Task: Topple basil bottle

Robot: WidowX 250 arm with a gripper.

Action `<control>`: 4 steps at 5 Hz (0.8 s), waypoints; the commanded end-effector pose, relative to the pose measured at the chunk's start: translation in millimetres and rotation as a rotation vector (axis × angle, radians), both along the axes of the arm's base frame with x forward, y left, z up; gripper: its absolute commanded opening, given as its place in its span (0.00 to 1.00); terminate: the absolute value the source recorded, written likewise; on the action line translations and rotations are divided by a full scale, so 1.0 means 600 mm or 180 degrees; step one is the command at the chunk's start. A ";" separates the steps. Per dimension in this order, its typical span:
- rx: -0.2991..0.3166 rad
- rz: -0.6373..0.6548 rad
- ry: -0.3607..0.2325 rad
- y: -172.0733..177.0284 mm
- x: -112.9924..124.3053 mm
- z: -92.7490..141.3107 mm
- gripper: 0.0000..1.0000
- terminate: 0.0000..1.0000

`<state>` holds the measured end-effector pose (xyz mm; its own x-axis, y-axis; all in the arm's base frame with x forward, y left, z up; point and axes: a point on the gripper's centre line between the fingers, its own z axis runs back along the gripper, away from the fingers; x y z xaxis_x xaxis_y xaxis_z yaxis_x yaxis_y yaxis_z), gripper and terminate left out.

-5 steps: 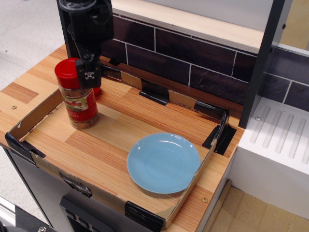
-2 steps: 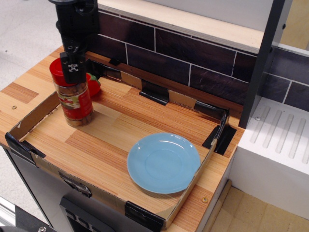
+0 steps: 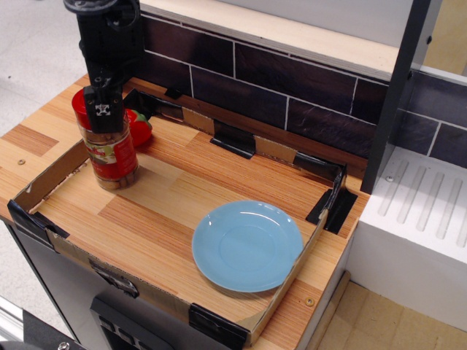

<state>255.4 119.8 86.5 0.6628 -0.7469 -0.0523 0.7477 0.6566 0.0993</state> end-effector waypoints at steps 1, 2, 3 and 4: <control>0.0058 0.0050 -0.0104 -0.005 -0.006 0.019 0.00 0.00; 0.0197 0.0421 0.0004 -0.014 -0.011 0.020 0.00 0.00; 0.0408 0.0675 0.0156 -0.017 -0.014 0.026 0.00 0.00; 0.0666 0.0897 0.0435 -0.024 -0.017 0.026 0.00 0.00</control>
<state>231.6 102.1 90.5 0.8046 -0.4981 -0.3233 0.5588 0.8193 0.1285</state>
